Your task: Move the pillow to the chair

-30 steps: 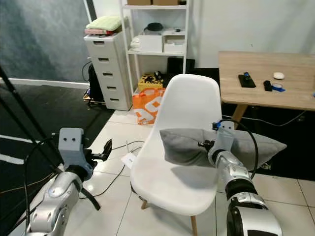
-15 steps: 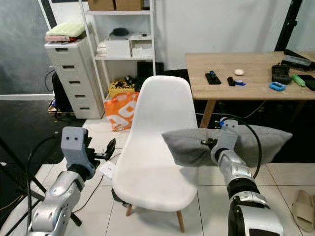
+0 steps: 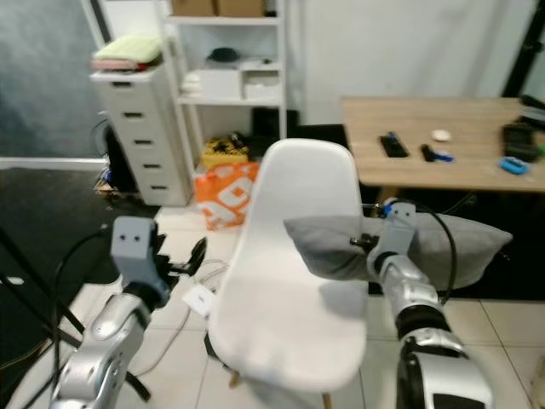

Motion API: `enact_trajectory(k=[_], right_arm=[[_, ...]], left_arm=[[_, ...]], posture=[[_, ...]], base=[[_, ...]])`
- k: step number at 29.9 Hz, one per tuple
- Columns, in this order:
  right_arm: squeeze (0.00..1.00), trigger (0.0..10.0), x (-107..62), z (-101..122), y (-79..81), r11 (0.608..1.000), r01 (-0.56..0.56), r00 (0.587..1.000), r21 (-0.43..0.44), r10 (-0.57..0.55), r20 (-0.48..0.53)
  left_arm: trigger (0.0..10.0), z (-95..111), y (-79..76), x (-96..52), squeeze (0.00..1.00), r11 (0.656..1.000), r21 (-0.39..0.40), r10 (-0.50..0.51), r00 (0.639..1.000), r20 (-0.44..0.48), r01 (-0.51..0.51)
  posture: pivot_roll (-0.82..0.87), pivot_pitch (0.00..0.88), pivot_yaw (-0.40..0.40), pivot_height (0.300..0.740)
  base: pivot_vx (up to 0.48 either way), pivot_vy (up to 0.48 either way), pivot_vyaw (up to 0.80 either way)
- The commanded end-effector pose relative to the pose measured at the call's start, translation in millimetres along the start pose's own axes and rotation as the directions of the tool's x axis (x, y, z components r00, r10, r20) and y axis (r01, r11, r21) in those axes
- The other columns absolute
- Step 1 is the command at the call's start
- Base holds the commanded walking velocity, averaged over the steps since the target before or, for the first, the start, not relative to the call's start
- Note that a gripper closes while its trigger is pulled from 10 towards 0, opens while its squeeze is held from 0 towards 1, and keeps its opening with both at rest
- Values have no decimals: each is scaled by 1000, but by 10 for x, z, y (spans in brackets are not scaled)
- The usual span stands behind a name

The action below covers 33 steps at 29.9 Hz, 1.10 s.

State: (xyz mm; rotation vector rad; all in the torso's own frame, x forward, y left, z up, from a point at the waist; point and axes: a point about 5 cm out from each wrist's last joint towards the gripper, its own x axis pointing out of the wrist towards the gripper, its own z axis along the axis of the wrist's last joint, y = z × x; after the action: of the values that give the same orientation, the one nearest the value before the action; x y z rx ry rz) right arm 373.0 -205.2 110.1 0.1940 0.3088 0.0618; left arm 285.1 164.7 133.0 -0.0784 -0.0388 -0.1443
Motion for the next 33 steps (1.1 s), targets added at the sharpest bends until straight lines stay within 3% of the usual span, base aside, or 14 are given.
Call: enact_trajectory(k=[1,8,10,14,18,29,33], right_arm=[[0,10000,5,165,9,999,-12,997,-30,14,70],[0,10000,10,-48,172,981,-152,987,-120,145,-69],[0,10000,0,-139,143,975,-142,985,-173,121,-127],[0,10000,-4,-166,122,973,-128,984,-194,101,-144],[0,10000,-36,-281,-54,971,-8,977,-238,-44,-210],[0,10000,-116,-412,-266,954,105,945,-281,-183,-271],[0,10000,-202,-502,-448,934,196,911,-299,-286,-297]], left_arm=[[10000,19,-10,0,0,1000,-5,-12,1000,9,12],[10000,28,-53,5,0,999,-11,-32,999,17,32],[10000,35,-58,-1,0,999,-17,-41,999,22,41],[10000,39,-58,-3,0,999,-20,-43,999,23,43],[10000,55,-53,-9,0,999,-17,-50,998,22,51],[10000,52,-46,-45,0,998,-9,-63,998,8,63],[10000,46,22,-113,0,999,3,-48,999,-9,49]], posture=[[-203,0,19,740],[-203,0,20,740],[-200,0,21,740],[-200,0,21,740],[-194,0,29,730],[-174,13,31,710],[-161,30,30,695]], base=[[375,0,0],[132,0,0],[0,0,0],[0,0,0],[0,0,0],[0,0,0],[0,0,0]])
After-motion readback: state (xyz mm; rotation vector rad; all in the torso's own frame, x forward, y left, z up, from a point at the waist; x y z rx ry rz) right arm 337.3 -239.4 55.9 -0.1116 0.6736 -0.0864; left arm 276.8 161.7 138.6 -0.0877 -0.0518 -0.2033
